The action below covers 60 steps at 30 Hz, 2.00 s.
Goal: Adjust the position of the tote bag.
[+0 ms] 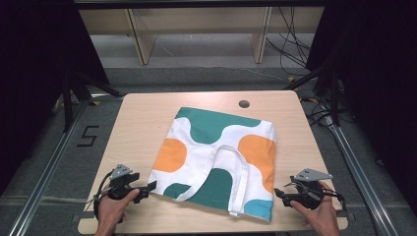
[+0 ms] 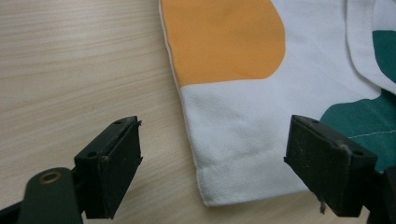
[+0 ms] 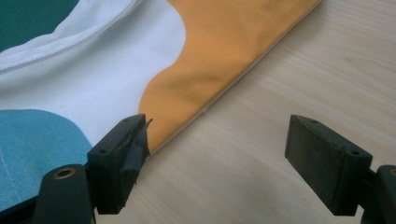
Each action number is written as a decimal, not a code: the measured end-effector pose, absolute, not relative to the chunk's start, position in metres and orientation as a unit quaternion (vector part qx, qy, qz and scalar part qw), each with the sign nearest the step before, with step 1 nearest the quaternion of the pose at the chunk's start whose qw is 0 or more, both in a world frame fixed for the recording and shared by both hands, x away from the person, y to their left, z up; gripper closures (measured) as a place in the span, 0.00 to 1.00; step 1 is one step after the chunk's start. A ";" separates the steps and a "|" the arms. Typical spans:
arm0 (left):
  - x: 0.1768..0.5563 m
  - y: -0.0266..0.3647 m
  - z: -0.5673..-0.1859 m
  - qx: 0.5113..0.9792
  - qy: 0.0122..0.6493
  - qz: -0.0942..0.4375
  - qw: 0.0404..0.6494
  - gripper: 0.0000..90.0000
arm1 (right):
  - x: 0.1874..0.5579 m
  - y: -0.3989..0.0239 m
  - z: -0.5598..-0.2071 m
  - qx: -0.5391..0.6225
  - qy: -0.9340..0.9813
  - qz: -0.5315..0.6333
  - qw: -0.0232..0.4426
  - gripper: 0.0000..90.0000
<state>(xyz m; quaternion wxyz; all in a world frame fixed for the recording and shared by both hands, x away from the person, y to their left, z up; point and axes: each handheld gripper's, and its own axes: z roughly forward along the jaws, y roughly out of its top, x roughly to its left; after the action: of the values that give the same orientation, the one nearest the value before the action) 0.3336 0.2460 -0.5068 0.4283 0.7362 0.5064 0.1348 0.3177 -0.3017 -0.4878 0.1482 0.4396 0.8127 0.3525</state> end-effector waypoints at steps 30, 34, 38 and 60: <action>0.370 0.233 -0.509 0.773 0.482 0.104 0.400 0.36 | 0.318 -0.278 -0.500 0.447 0.816 0.353 0.094 0.22; 0.372 0.230 -0.511 0.778 0.482 0.097 0.391 0.43 | 0.320 -0.278 -0.503 0.431 0.828 0.344 0.099 0.22; 0.372 0.234 -0.510 0.784 0.478 0.107 0.380 0.61 | 0.321 -0.273 -0.506 0.439 0.819 0.359 0.087 0.22; 0.336 0.220 -0.511 0.806 0.433 0.099 0.391 0.96 | 0.348 -0.277 -0.501 0.372 0.860 0.318 0.146 0.92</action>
<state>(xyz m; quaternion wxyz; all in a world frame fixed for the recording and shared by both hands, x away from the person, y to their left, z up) 0.3363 0.2197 -0.5112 0.3913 0.8059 0.4333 0.0986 0.3477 -0.2771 -0.5009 0.1463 0.3718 0.8599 0.3178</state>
